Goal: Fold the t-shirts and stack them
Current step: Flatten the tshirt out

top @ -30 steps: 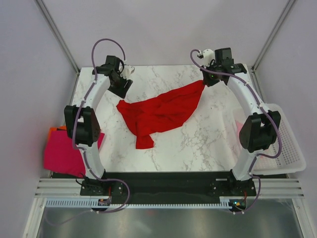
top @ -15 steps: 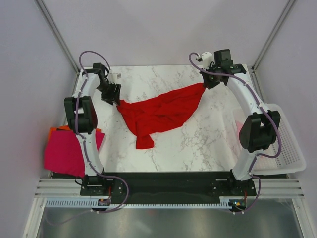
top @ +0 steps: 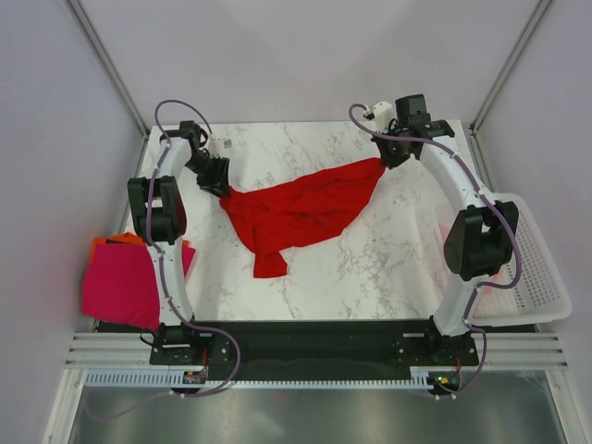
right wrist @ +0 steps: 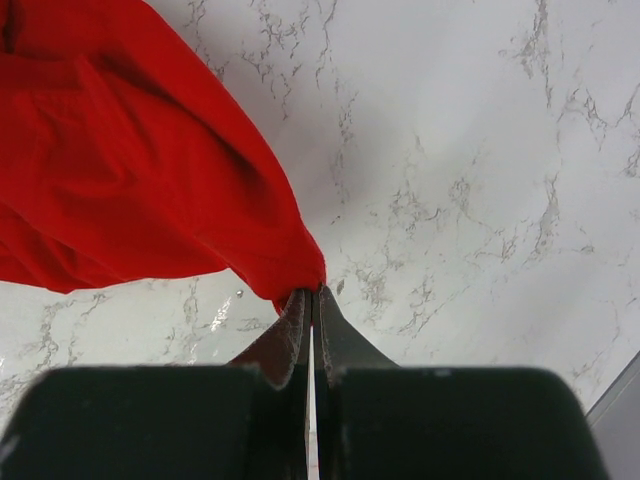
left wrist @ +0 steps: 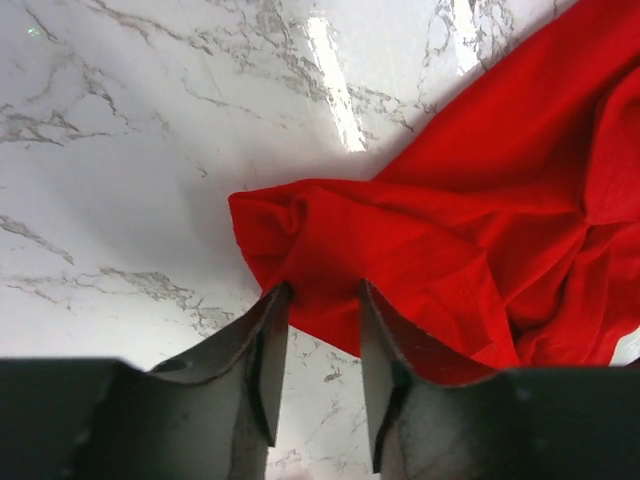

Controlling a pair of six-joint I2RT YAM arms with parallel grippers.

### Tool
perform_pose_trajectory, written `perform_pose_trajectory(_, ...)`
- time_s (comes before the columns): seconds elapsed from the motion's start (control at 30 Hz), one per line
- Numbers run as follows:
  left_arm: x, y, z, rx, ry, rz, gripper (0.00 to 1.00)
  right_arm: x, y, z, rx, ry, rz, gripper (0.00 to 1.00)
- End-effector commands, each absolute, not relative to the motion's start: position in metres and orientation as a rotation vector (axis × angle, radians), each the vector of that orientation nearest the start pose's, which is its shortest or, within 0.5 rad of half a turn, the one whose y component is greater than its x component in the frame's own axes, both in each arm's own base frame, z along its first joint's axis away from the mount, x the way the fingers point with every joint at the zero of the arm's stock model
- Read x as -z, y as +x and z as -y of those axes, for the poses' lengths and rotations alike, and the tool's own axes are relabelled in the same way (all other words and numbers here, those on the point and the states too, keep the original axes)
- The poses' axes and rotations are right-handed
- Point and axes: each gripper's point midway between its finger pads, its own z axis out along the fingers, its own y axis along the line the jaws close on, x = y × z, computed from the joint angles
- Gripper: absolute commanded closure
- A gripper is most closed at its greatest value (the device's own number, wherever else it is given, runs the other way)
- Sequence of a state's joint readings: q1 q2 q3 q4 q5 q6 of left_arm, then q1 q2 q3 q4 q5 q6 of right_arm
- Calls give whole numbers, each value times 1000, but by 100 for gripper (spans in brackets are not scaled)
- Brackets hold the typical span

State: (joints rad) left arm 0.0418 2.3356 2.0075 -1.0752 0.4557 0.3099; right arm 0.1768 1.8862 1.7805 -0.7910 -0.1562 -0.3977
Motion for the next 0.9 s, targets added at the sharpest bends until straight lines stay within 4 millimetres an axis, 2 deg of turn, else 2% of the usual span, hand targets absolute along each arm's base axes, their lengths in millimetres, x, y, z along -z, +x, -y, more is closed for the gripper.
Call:
perform_pose_trajectory(0.0, -54, 464, 49, 617, 412, -2779, 62, -178, 473, -96, -83, -771, -2326, 100)
perform_pose_trajectory(0.13, -49, 467, 47, 602, 412, -2785, 79, -175, 477, -97, -87, -770, -2326, 100)
perform_pose_trajectory(0.17, -49, 467, 46, 599, 413, -2783, 86, -174, 478, -97, -88, -767, -2325, 100)
perform_pose_trajectory(0.2, -51, 468, 45, 586, 413, -2781, 98, -176, 480, -97, -86, -763, -2320, 100)
perform_pose_trajectory(0.3, -68, 471, 39, 532, 424, -2751, 98, -194, 484, -96, -61, -760, -2280, 100)
perform_pose_trajectory(0.37, -108, 479, 28, 465, 425, -2661, 98, -219, 487, -94, -31, -758, -2220, 100)
perform_pose_trajectory(0.4, -133, 488, 23, 431, 436, -2594, 98, -242, 493, -92, -10, -735, -2163, 100)
perform_pose_trajectory(0.43, -167, 491, 20, 399, 435, -2518, 98, -258, 495, -90, -7, -716, -2124, 100)
perform_pose_trajectory(0.47, -190, 494, 11, 379, 417, -2464, 98, -284, 494, -88, -1, -688, -2061, 100)
perform_pose_trajectory(0.5, -221, 500, 7, 349, 418, -2386, 98, -307, 498, -83, -2, -647, -2000, 100)
perform_pose_trajectory(0.53, -254, 498, 4, 315, 421, -2312, 98, -323, 497, -82, -6, -629, -1960, 100)
perform_pose_trajectory(0.57, -275, 498, -4, 280, 416, -2265, 98, -349, 491, -80, -4, -611, -1902, 100)
perform_pose_trajectory(0.6, -302, 497, -6, 246, 423, -2200, 98, -363, 488, -81, -18, -598, -1865, 100)
perform_pose_trajectory(0.63, -317, 494, -8, 231, 433, -2163, 98, -375, 484, -81, -21, -590, -1834, 100)
perform_pose_trajectory(0.67, -344, 484, -10, 195, 443, -2105, 98, -396, 474, -81, -21, -577, -1786, 100)
perform_pose_trajectory(0.7, -357, 479, -11, 165, 455, -2076, 98, -406, 470, -83, -29, -571, -1751, 100)
perform_pose_trajectory(0.73, -366, 475, -12, 143, 458, -2055, 98, -425, 459, -83, -37, -553, -1706, 100)
perform_pose_trajectory(0.77, -388, 462, -12, 113, 464, -2007, 98, -436, 453, -82, -42, -541, -1682, 100)
perform_pose_trajectory(0.8, -394, 457, -14, 92, 472, -1995, 98, -444, 449, -83, -45, -532, -1656, 100)
perform_pose_trajectory(0.83, -402, 450, -18, 66, 465, -1983, 98, -460, 436, -82, -53, -516, -1620, 100)
perform_pose_trajectory(0.87, -409, 444, -19, 50, 466, -1966, 98, -464, 430, -81, -56, -507, -1610, 100)
